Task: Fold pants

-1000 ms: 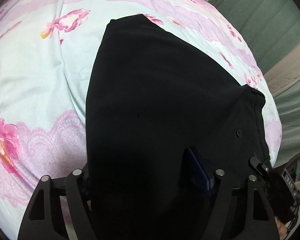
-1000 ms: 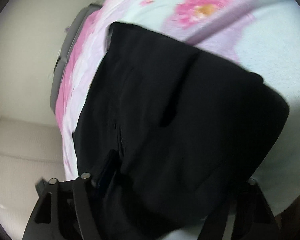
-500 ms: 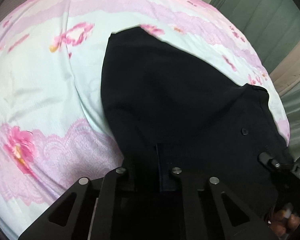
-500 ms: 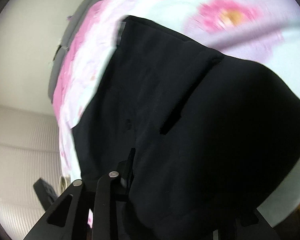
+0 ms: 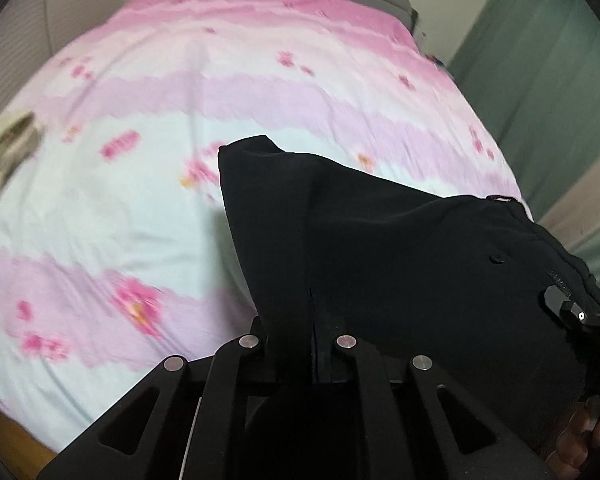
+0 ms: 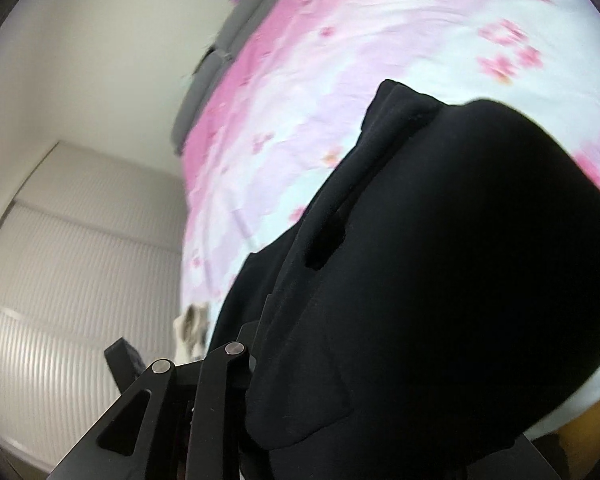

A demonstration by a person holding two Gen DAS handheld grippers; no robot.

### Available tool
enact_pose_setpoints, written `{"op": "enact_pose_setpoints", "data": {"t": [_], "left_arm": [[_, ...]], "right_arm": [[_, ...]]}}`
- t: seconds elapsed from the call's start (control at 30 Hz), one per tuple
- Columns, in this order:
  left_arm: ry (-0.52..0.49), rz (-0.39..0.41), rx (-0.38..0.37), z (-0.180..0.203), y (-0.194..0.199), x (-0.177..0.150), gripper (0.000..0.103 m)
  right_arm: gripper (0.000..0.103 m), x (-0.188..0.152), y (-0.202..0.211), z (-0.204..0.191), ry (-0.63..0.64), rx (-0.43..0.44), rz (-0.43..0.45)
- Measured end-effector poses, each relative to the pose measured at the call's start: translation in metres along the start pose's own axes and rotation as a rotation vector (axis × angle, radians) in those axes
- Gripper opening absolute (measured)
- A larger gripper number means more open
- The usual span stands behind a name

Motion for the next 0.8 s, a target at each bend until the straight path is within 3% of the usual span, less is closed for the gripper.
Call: {"op": "enact_pose_setpoints", "data": {"t": [0.2, 0.33, 0.67, 0.8], "left_arm": [[0.027, 0.096, 0.054, -0.067, 0.064, 0.061, 0.01], [0.031, 0.164, 0.095, -0.159, 0.102, 0.108, 0.01], [-0.028, 0.253, 0.153, -0.429, 0.164, 0.24, 0.01], [-0.079, 0.267, 0.191, -0.523, 0.174, 0.273, 0.01]], "right_arm": [[0.026, 0.017, -0.031, -0.094, 0.103, 0.119, -0.017], [0.026, 0.015, -0.085, -0.165, 0.15, 0.19, -0.028], [0.026, -0.052, -0.292, -0.388, 0.191, 0.305, 0.004], [0.026, -0.09, -0.382, -0.458, 0.14, 0.332, 0.019]]}}
Point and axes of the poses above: each gripper's, at about its wrist camera, not at the fingertips, and y roughly against the way its jaws point, z to its right, x to its top, the point moved 1 cm from there along -y, roughly the way its jaws point
